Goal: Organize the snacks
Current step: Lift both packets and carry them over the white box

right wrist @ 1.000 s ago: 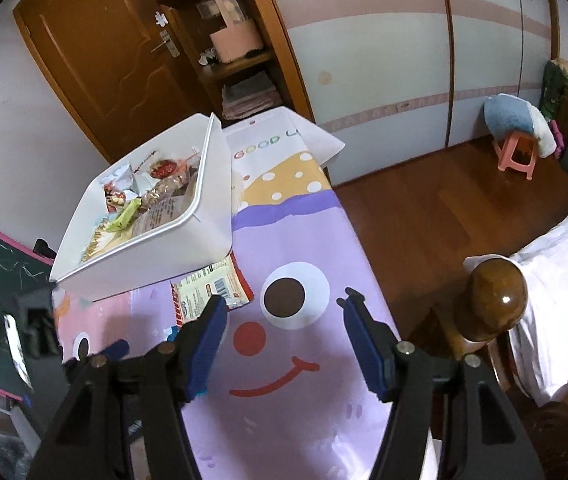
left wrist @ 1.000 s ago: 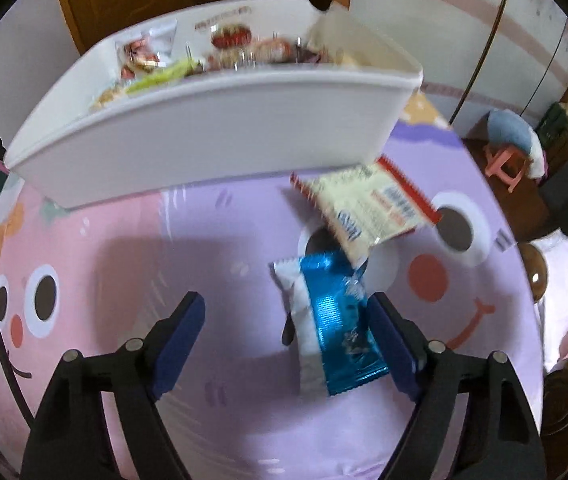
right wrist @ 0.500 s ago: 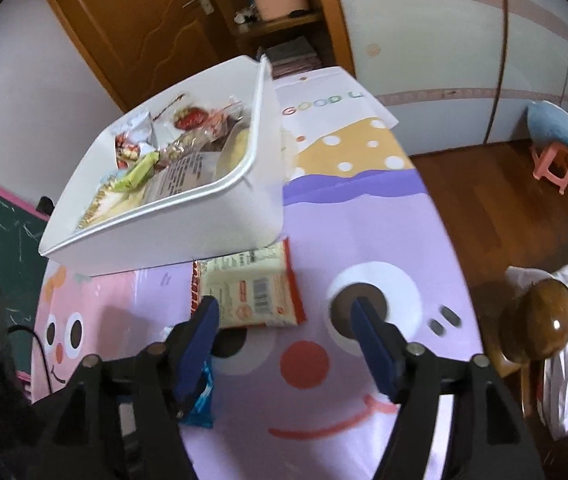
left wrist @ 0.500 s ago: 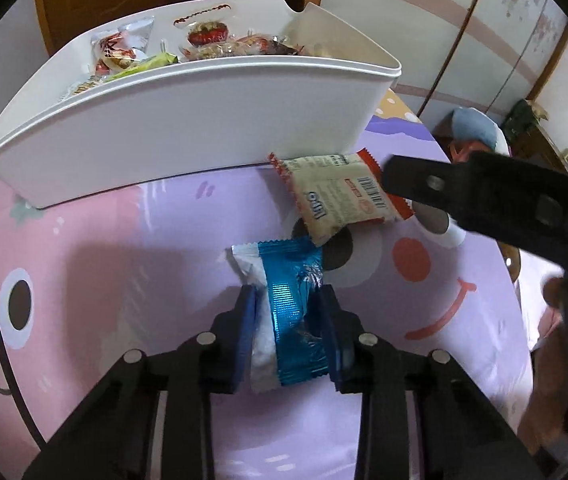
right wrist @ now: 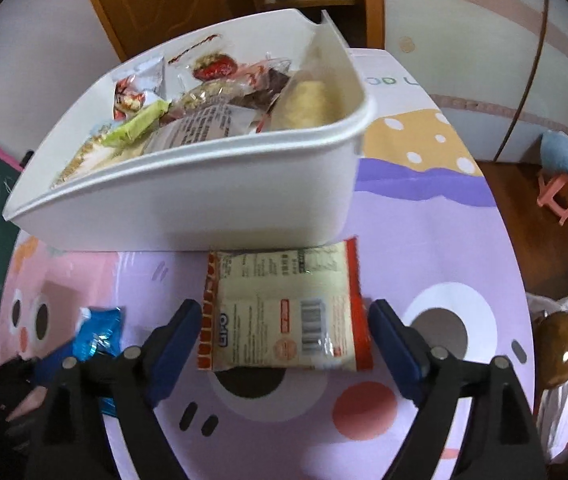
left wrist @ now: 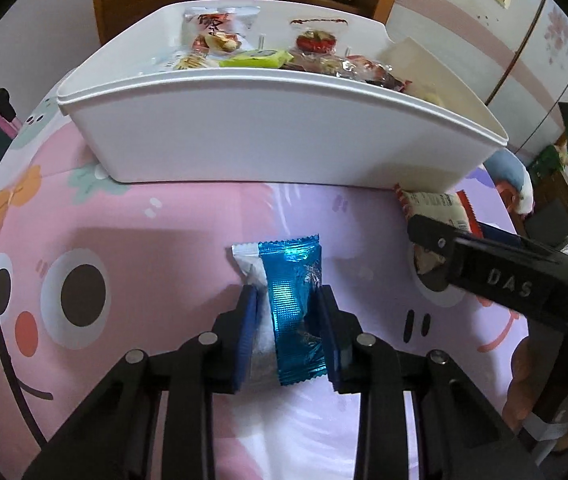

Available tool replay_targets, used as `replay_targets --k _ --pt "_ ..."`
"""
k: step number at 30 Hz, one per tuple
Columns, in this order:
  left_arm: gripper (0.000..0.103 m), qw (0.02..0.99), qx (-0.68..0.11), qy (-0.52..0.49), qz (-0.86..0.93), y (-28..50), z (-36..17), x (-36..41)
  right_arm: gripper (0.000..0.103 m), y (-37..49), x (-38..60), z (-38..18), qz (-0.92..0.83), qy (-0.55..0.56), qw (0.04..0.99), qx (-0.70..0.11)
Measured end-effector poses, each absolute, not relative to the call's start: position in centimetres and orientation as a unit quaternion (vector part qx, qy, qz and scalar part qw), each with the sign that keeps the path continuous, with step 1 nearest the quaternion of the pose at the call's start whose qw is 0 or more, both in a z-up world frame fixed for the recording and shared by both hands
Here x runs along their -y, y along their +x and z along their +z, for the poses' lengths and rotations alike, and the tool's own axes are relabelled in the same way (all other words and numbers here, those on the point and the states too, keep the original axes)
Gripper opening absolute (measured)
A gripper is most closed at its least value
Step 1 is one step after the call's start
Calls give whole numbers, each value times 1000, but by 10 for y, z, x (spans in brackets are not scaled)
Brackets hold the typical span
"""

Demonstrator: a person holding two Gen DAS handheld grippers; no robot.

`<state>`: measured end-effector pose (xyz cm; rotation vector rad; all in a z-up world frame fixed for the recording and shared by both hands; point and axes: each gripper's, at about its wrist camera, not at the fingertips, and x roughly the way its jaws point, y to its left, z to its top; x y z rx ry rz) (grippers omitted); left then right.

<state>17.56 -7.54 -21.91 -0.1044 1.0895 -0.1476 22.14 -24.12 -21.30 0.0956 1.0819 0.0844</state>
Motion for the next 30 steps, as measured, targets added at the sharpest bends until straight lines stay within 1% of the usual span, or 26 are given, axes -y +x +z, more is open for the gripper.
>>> replay_targets --k 3,4,5,6,8,14,19,23,30 --pt "28 852 -515 -52 -75 178 -219 72 89 223 232 -215 34 17 856 -516" --pt "28 852 -514 -55 -78 177 -219 71 86 223 230 -216 30 8 857 -515" --pt "28 852 -513 -60 -82 176 -219 69 80 223 226 -216 26 -6 858 -513" --pt "27 852 -513 -65 -85 175 -219 67 77 221 222 -216 26 -20 859 -510" --pt "27 850 -512 -78 -92 173 -219 62 50 217 221 -211 30 -19 863 -505" --pt "27 854 -504 -87 -94 174 -209 53 50 202 229 -205 62 24 856 -513" --pt "27 866 -483 -79 -100 165 -182 51 50 179 228 -177 93 55 867 -487" --pt "27 882 -450 -81 -110 157 -143 47 50 165 228 -138 109 59 885 -449" --pt "27 918 -375 -76 -105 159 -52 27 50 154 223 -55 121 41 922 -366"
